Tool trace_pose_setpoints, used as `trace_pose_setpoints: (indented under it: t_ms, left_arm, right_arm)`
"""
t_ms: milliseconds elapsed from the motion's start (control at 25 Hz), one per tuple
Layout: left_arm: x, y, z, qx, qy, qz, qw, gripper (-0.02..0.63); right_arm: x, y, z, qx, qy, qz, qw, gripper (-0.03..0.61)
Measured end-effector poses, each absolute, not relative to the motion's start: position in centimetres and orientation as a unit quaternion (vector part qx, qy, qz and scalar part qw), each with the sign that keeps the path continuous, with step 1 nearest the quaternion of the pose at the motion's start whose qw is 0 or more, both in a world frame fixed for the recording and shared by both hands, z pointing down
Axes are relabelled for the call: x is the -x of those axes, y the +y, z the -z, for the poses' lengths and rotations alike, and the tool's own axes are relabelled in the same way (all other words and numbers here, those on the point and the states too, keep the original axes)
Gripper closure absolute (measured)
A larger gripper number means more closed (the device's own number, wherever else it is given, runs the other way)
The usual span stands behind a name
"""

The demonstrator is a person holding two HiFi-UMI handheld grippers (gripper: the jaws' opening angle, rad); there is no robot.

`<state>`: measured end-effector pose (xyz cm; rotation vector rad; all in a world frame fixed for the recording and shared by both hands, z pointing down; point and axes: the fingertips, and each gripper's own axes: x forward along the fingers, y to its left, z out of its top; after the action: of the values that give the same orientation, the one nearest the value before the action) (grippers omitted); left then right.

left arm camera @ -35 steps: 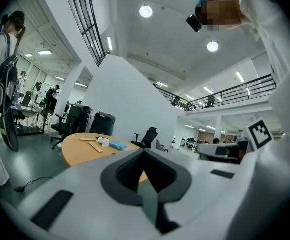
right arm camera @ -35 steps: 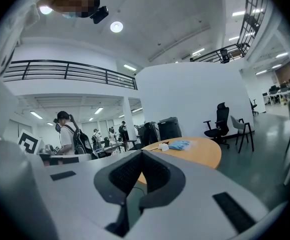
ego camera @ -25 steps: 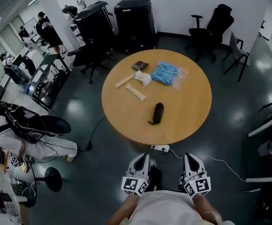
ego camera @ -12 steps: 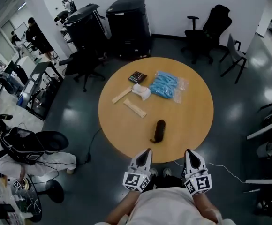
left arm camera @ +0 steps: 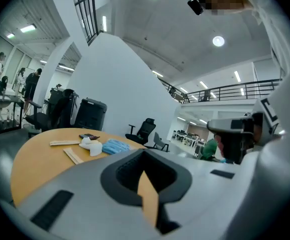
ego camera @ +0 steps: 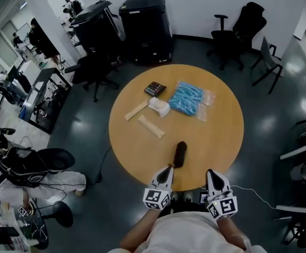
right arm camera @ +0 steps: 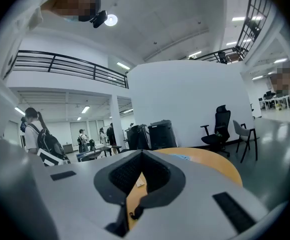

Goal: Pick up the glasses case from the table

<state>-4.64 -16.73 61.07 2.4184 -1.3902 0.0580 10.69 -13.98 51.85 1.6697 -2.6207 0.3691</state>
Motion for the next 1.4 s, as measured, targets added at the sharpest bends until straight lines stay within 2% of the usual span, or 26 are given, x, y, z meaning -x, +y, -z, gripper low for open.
trace_pose_setpoints:
  t_ms: [240, 320, 800, 1200, 1400]
  left_arm:
    - [3.7, -19.5, -66.3, -0.852, -0.482, -0.036, 0.201, 0.592]
    - [3.3, -20.3, -68.6, -0.849, -0.477, -0.06, 0.219, 0.549]
    - [1.9, -21.7, -79.3, -0.818, -0.451, -0.153, 0.323, 0.411]
    - [0.8, -22.4, -83.4, -0.797, -0.438, -0.183, 0.372, 0.341]
    - [-0.5, -22.7, -83.0, -0.805, -0.421, -0.186, 0.374, 0.325]
  right_arm:
    - [-10.6, -15.6, -53.3, -0.526, -0.84, -0.133, 0.016, 0.563]
    - [-10.6, -16.0, -53.6, -0.526, -0.839, -0.138, 0.018, 0.563]
    - [-10.7, -17.6, -55.0, -0.526, -0.835, -0.159, 0.028, 0.563]
    - [-11.7, -18.0, -55.9, -0.535, -0.826, -0.174, 0.037, 0.563]
    - [-11.9, -18.5, -56.4, -0.538, -0.822, -0.181, 0.04, 0.563]
